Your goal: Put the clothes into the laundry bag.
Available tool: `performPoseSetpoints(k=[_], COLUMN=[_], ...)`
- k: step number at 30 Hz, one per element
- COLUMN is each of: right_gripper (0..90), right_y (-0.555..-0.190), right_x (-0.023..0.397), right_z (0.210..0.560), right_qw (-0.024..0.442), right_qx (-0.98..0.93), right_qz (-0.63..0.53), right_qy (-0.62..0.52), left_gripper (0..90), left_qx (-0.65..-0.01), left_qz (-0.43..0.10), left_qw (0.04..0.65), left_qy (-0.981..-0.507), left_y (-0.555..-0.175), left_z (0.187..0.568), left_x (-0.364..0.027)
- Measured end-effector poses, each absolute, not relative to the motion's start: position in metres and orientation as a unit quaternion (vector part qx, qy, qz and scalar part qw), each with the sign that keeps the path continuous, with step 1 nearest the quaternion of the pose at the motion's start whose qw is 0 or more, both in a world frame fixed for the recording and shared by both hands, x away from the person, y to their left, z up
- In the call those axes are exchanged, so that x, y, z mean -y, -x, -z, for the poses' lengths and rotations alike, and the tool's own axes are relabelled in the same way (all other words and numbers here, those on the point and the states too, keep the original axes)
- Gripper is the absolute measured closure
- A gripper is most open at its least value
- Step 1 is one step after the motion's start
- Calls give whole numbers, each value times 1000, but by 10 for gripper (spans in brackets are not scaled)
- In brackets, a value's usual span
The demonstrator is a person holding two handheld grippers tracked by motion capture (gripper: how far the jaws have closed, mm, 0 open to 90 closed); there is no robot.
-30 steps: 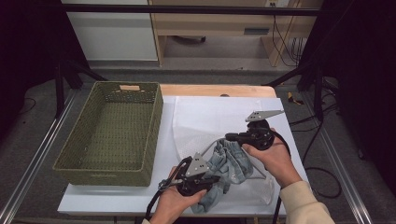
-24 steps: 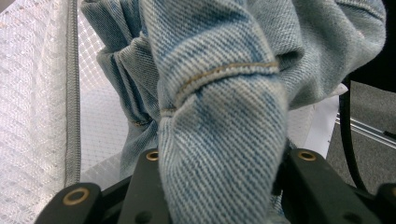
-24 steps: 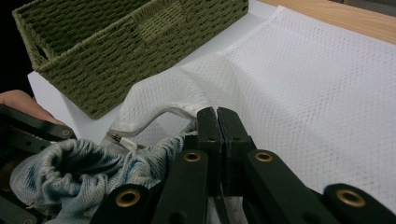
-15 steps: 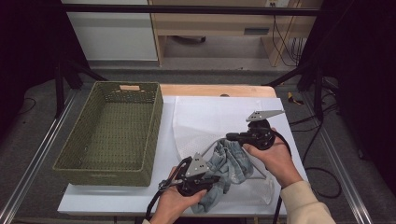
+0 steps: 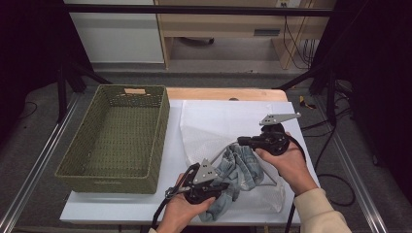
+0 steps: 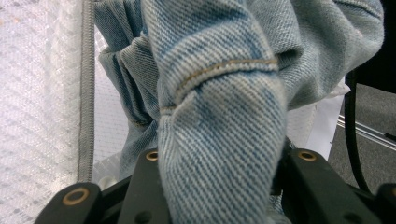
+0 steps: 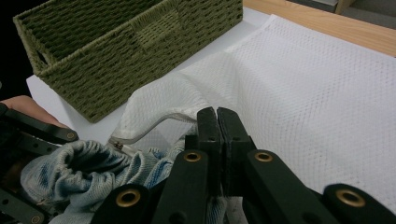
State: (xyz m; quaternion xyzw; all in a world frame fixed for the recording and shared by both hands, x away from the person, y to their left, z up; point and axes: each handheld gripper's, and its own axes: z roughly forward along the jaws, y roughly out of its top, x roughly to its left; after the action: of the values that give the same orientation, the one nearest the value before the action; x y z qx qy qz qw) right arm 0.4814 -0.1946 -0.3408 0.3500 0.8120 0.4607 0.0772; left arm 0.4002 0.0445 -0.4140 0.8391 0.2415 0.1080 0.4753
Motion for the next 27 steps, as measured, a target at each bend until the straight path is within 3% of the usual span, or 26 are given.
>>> performPoseSetpoints(k=[19, 27], right_gripper=[892, 893], right_y=[-476, -475], right_x=[200, 203], right_z=[329, 327], right_qw=[85, 88], right_qx=[-809, -807], right_qz=[-469, -471], right_qy=[-345, -344], left_gripper=[647, 646], left_qx=[-225, -261], left_qz=[-138, -132], left_qw=[472, 446], left_qy=[-841, -846], left_y=[-404, -413], left_z=[403, 414], left_x=[-34, -27])
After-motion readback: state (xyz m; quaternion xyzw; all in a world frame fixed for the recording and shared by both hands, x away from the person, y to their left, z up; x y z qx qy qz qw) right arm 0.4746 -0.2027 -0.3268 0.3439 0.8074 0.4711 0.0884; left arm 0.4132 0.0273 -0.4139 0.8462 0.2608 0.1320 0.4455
